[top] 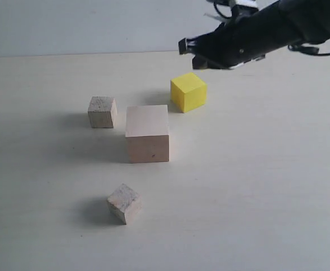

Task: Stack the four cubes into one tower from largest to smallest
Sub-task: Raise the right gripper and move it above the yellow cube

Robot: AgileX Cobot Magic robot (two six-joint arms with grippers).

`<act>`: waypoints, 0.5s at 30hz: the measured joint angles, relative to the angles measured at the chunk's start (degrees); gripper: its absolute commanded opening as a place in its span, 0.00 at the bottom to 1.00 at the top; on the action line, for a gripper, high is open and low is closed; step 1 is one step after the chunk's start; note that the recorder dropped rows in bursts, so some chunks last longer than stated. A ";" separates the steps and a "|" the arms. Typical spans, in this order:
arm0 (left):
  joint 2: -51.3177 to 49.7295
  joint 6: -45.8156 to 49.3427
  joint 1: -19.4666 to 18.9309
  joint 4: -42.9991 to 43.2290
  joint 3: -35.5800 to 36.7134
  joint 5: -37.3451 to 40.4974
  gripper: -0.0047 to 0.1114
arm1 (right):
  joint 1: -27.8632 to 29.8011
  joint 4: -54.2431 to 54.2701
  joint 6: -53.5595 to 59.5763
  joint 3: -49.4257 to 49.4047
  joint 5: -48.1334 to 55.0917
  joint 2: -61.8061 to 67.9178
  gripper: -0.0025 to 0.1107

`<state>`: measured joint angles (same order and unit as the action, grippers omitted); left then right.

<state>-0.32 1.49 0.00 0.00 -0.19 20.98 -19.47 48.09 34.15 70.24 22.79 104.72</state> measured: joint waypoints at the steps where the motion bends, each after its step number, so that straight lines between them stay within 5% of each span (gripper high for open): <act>1: 0.00 0.00 0.00 0.00 0.00 0.00 0.04 | 0.49 -2.61 -1.55 1.50 0.11 -0.31 0.02; 11: 0.00 0.00 0.00 0.00 0.00 0.00 0.04 | -0.12 -40.93 -26.48 22.98 12.50 4.83 0.02; 15: 0.00 0.00 0.00 0.00 0.00 0.00 0.04 | -1.40 -46.32 -29.18 25.14 15.59 7.99 0.02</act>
<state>-0.32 1.49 0.00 0.00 -0.19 20.98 -20.88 1.77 4.97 95.38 38.38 112.71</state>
